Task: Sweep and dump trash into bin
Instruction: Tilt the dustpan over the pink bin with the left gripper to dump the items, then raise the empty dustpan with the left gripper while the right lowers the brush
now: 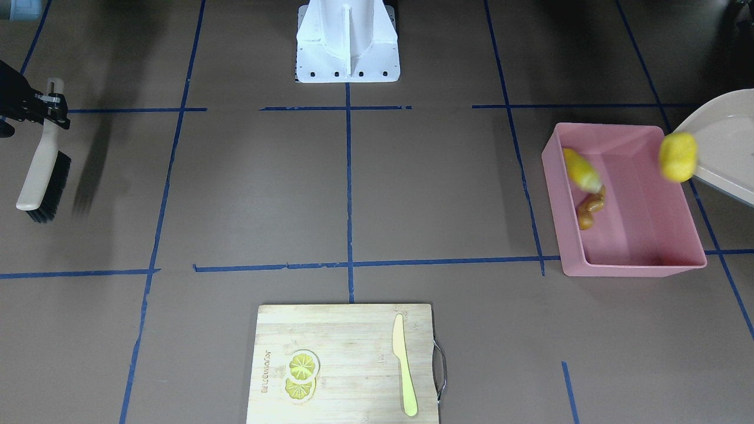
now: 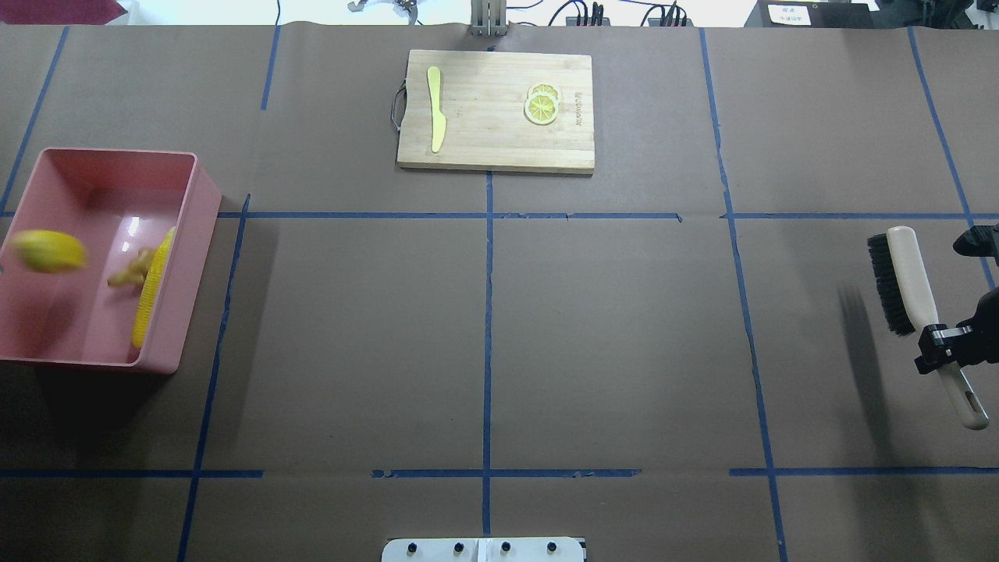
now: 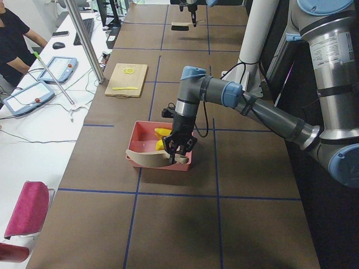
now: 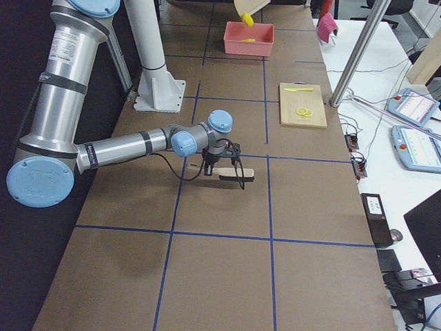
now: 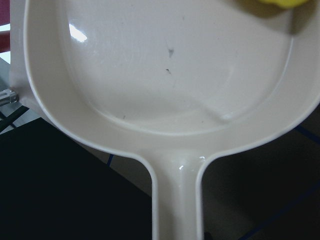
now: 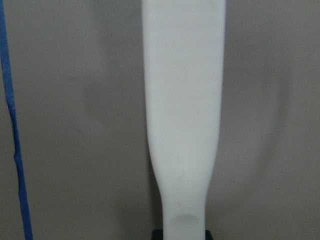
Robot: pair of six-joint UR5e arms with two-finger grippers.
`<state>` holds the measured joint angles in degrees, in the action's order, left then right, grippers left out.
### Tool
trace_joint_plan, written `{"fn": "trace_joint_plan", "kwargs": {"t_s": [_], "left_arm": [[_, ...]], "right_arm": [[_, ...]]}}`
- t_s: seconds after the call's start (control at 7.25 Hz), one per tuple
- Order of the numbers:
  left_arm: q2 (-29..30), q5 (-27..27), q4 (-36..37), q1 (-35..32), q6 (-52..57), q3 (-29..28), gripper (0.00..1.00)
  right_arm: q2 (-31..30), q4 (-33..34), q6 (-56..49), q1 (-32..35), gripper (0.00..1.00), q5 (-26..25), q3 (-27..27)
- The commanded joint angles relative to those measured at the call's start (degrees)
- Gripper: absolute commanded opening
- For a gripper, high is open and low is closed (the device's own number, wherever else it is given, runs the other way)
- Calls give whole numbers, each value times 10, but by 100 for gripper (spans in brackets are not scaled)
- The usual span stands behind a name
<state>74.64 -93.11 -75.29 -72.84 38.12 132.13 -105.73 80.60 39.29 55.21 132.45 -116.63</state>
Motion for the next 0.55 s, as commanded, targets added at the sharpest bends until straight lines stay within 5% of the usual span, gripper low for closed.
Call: {"fn": "trace_joint_plan", "kwargs": {"t_s": [0.0,0.41], "left_arm": [[-1,15,6,4,2,2,1],[4,14,5,4,0,4,2]], "right_arm": [[0,0,2,0,0,-2,5],[-4,-1,0,-1,0,-2,25]]}}
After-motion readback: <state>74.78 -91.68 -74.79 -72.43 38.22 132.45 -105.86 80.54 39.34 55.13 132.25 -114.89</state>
